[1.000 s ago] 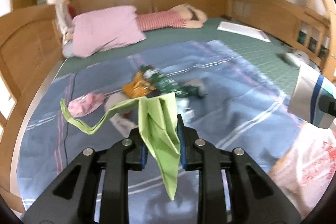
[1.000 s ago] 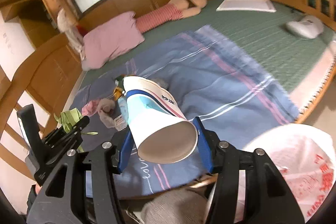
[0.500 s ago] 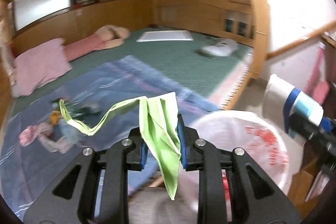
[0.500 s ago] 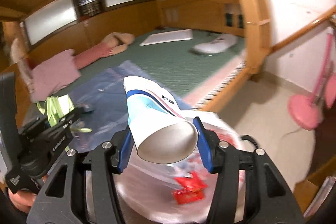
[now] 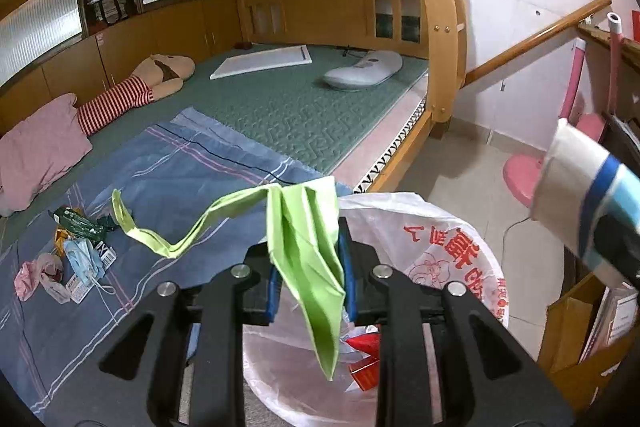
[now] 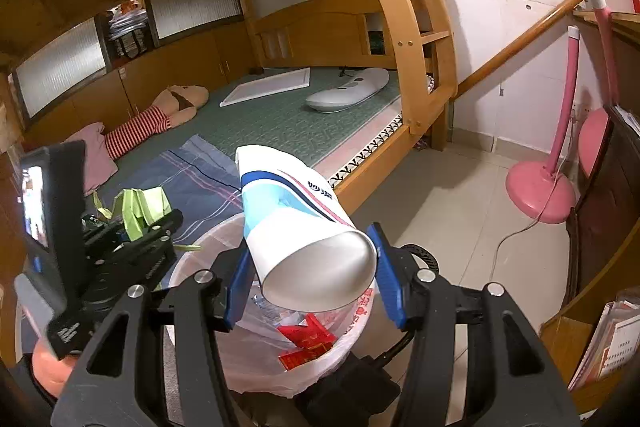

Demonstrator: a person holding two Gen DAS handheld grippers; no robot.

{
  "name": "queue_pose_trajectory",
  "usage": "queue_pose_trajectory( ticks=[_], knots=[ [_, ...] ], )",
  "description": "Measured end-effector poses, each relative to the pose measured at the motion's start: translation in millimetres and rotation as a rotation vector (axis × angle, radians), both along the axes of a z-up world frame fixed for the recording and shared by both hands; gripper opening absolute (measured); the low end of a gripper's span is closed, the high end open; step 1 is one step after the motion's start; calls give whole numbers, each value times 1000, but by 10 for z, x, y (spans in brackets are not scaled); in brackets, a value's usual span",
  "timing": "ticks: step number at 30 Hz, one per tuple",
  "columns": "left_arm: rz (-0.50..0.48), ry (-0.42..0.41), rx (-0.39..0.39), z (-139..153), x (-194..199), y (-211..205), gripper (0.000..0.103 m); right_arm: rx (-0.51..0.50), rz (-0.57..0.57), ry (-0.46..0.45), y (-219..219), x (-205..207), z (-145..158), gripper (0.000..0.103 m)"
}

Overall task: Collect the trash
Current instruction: 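Carry the cup and green cloth to the bin and open both tools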

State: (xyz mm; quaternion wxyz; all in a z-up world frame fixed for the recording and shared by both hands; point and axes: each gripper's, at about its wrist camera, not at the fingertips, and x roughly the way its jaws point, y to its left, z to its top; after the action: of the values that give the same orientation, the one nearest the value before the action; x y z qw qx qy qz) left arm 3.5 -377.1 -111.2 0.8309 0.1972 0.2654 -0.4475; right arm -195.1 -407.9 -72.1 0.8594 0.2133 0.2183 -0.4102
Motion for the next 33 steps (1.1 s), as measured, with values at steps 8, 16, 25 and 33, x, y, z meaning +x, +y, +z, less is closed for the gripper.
queue_pose_trajectory(
  ticks=[8,16,25,33],
  knots=[
    [24,-7,15,-92,40,-102,78,7,-9,-2,-47,-13,-26,54],
    [47,-6,7,-65,127,-7,84,17,4,8,-39,52,-51,54],
    [150,-8,-37,99,421,392,87,66,67,36,-97,353,-175,54],
    [257,4,-59,154,746,740,87,114,137,159,-143,908,-494,73]
  ],
)
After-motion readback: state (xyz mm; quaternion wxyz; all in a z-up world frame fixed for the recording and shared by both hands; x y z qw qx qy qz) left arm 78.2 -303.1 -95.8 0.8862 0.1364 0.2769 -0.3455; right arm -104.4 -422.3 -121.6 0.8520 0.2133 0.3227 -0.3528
